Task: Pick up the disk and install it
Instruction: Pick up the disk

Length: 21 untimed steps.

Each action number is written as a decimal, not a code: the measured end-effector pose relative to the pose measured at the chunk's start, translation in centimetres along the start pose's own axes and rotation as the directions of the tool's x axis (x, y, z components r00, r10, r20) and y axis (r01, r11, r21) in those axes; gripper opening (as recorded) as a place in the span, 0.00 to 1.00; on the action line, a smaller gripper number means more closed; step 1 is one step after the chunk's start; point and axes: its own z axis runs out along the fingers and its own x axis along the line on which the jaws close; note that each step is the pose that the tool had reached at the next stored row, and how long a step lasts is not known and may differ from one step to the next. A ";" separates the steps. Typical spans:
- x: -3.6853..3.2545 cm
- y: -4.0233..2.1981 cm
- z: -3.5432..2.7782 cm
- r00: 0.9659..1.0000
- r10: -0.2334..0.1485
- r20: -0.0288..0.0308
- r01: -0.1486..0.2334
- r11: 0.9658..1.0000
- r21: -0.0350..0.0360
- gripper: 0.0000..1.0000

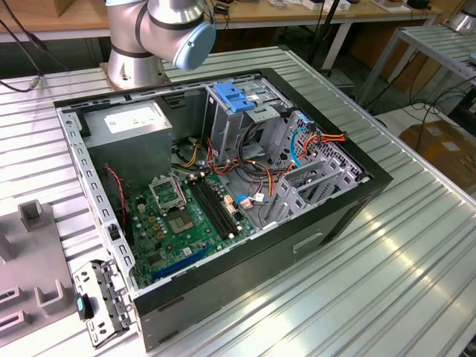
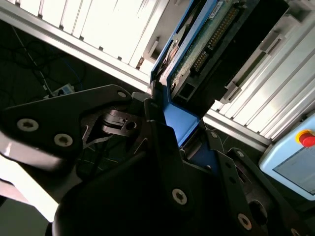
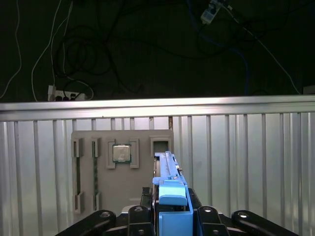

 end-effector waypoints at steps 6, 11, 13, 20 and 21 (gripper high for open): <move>-0.01 0.00 -0.36 1.000 0.000 0.000 0.000 1.000 0.000 0.37; -0.01 0.00 -0.67 1.000 0.000 0.000 0.000 1.000 0.000 0.37; -0.01 0.00 -0.82 1.000 0.000 0.000 0.000 1.000 0.000 0.37; -0.02 -0.01 -1.30 1.000 0.000 0.000 0.000 1.000 0.000 0.37; -0.02 -0.01 -1.38 1.000 0.000 0.000 0.000 1.000 0.000 0.37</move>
